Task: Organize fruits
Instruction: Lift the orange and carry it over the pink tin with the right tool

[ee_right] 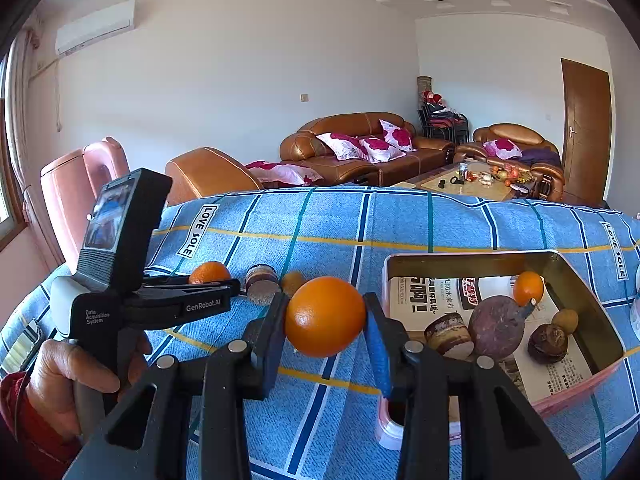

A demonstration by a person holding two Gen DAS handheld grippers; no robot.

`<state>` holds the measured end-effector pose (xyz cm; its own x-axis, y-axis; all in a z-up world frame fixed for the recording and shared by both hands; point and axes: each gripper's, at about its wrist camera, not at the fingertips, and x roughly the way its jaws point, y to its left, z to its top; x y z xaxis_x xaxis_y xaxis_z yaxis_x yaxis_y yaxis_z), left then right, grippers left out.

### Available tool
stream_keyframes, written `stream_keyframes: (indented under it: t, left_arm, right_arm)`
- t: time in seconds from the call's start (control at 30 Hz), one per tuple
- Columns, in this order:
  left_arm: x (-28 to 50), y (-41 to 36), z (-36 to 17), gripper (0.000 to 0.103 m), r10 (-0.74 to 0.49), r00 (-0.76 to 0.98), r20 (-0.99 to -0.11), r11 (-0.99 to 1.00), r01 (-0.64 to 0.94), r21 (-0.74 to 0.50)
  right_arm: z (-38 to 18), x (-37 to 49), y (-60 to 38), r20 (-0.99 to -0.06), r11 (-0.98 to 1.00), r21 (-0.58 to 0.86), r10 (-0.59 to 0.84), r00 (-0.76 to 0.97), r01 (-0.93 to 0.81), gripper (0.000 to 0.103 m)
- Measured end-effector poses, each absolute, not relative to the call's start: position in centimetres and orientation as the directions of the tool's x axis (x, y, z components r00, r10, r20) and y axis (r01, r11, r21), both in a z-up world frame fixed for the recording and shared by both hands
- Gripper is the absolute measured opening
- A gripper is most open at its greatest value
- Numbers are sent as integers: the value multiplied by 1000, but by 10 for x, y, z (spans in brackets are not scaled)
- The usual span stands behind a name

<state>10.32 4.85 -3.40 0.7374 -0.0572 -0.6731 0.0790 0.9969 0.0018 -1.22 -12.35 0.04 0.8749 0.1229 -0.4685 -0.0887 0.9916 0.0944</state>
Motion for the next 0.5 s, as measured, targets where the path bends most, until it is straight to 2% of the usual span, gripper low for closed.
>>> stream_keyframes:
  t: [0.2,0.5]
  left_arm:
    - [65,37,-21,48,50,826,-562,993,19,116]
    - [45,31,-16,48,52,835,-548,996,-5,87]
  right_arm:
    - [12,-32,-118,-366,999,12,51,929,-50,39]
    - [10,-34,-113,-362,999,-21,26,932,-36,40]
